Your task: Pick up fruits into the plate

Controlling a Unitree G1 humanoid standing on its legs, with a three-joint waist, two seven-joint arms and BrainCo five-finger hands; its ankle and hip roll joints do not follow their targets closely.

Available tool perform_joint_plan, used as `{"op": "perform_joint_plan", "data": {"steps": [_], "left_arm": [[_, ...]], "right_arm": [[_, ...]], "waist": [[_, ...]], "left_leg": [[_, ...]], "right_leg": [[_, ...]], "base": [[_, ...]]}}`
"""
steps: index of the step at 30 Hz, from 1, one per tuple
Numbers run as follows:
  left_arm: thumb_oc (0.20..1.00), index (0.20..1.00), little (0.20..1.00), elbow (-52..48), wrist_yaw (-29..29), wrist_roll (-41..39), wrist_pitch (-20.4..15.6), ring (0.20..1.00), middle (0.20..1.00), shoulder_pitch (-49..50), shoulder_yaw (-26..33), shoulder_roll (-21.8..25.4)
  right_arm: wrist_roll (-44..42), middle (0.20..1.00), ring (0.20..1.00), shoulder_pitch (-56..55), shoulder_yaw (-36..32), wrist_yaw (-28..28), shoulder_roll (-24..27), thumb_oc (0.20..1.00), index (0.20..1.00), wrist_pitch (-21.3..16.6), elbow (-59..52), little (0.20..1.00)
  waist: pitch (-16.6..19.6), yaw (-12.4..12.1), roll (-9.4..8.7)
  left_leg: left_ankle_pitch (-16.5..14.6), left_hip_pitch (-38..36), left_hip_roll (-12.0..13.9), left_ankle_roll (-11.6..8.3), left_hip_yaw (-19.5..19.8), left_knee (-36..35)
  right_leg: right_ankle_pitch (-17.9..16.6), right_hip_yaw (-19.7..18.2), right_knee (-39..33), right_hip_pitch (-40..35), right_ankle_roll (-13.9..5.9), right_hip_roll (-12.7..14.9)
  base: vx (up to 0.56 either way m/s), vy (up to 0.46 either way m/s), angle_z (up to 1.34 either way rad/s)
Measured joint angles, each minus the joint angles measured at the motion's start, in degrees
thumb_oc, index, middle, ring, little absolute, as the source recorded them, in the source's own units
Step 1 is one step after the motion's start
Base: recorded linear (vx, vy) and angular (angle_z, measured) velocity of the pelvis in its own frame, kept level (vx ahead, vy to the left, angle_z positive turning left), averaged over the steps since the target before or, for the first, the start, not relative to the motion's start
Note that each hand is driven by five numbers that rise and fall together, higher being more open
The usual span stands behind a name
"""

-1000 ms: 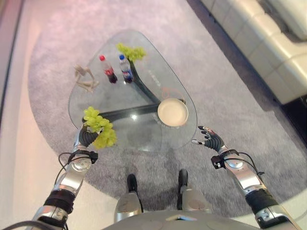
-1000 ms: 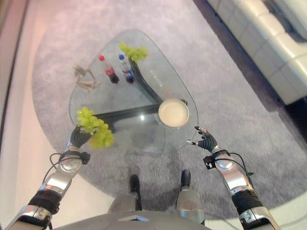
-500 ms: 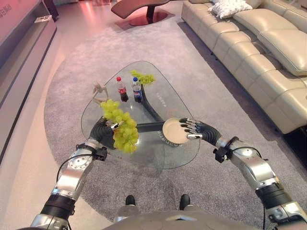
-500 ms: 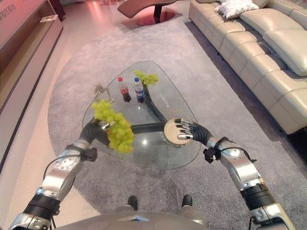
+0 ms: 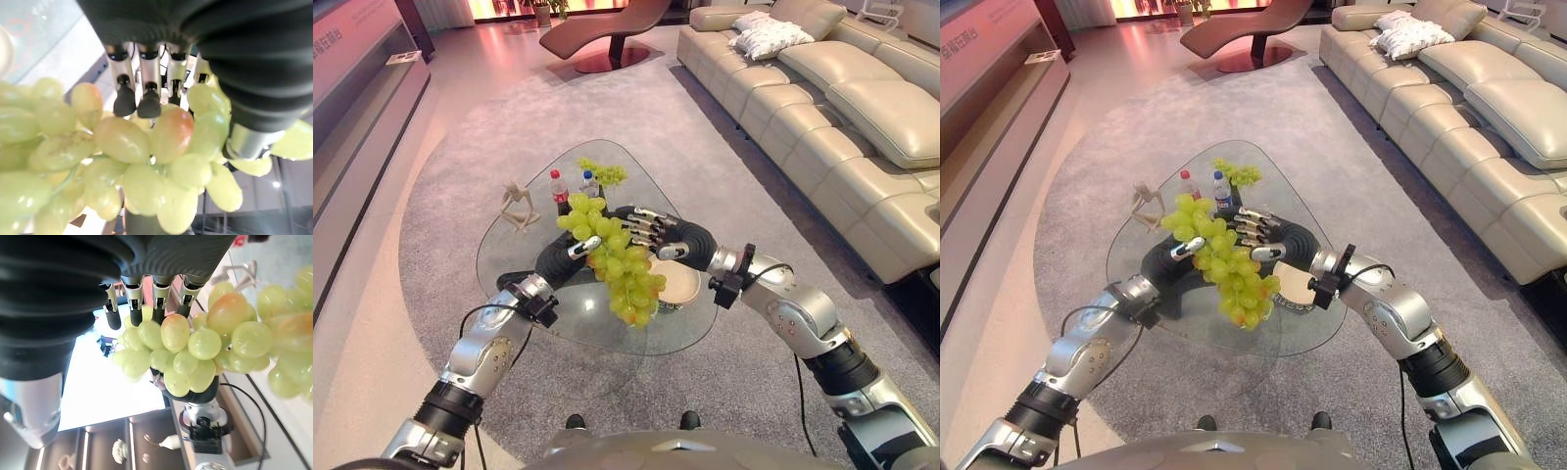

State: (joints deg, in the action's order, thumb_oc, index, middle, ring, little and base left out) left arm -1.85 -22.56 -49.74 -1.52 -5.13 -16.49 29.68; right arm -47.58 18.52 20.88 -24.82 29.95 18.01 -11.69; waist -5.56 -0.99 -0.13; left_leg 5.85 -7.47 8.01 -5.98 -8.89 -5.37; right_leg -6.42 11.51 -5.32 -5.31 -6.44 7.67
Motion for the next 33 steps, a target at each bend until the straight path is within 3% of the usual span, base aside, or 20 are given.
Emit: {"op": "perform_joint_plan", "data": {"steps": [5, 16, 19, 25, 33], "left_arm": [[0.2, 0.2, 0.2, 0.0, 1.05, -0.88, -0.74, 0.2, 0.2, -0.03, -0.22, -0.16], [0.2, 0.2, 0.2, -1.15, 10.15, 1.31, -7.64, 0.2, 0.2, -0.04, -1.8, -1.57], [0.2, 0.2, 0.2, -2.56, 13.69, 4.48, -8.8, 0.2, 0.2, -0.1, -1.74, -1.78], [0.2, 0.2, 0.2, -5.75, 21.98, 14.0, -9.15, 0.2, 0.2, -3.59, -1.69, -4.47], [0.2, 0.2, 0.2, -6.78, 29.82, 21.12, -10.03, 0.2, 0.2, -4.73, 0.83, -4.85]], "right_arm": [[-3.15, 1.0, 1.0, 0.02, 0.53, 3.51, -1.5, 1.0, 1.0, 0.91, -0.24, 1.0], [-7.24, 1.0, 1.0, 0.5, 1.89, 10.07, -4.18, 1.0, 1.0, 1.73, -2.25, 1.0], [-6.85, 1.0, 1.0, 0.63, 1.97, 12.53, -4.84, 1.0, 1.0, -0.22, -2.61, 1.0], [2.38, 1.0, 1.0, 0.6, 1.94, 22.97, -9.45, 1.0, 1.0, -8.32, -2.92, 1.0], [10.59, 1.0, 1.0, 0.11, -0.06, 30.04, -10.31, 1.0, 1.0, -10.85, -4.05, 1.0]], "waist": [[0.66, 0.02, -0.03], [0.7, 0.59, -0.01], [0.7, 0.94, -0.01], [0.73, 1.42, 0.07], [0.63, 2.52, 0.51]], "left_leg": [[-0.04, -0.01, -0.03, 0.02, -0.06, 0.0], [-0.04, 0.08, -0.05, 0.03, 0.01, 0.01], [-0.04, 0.08, -0.07, 0.03, 0.09, 0.01], [-0.06, 0.07, -0.06, 0.07, 0.13, -0.01], [-0.14, 0.15, -0.12, 0.18, 0.01, 0.05]], "right_leg": [[0.01, -0.07, -0.04, 0.05, -0.02, 0.04], [-0.07, -0.08, 0.02, 0.02, 0.09, 0.02], [-0.07, -0.04, 0.02, -0.03, 0.09, 0.04], [0.16, -0.14, 0.02, 0.06, -0.1, 0.03], [-0.01, -0.58, 0.02, 0.21, 0.02, 0.03]], "base": [[0.0, 0.0, 0.0], [0.0, 0.0, 0.0], [0.0, 0.0, 0.0], [0.0, 0.0, 0.0], [0.0, 0.0, 0.0]]}}
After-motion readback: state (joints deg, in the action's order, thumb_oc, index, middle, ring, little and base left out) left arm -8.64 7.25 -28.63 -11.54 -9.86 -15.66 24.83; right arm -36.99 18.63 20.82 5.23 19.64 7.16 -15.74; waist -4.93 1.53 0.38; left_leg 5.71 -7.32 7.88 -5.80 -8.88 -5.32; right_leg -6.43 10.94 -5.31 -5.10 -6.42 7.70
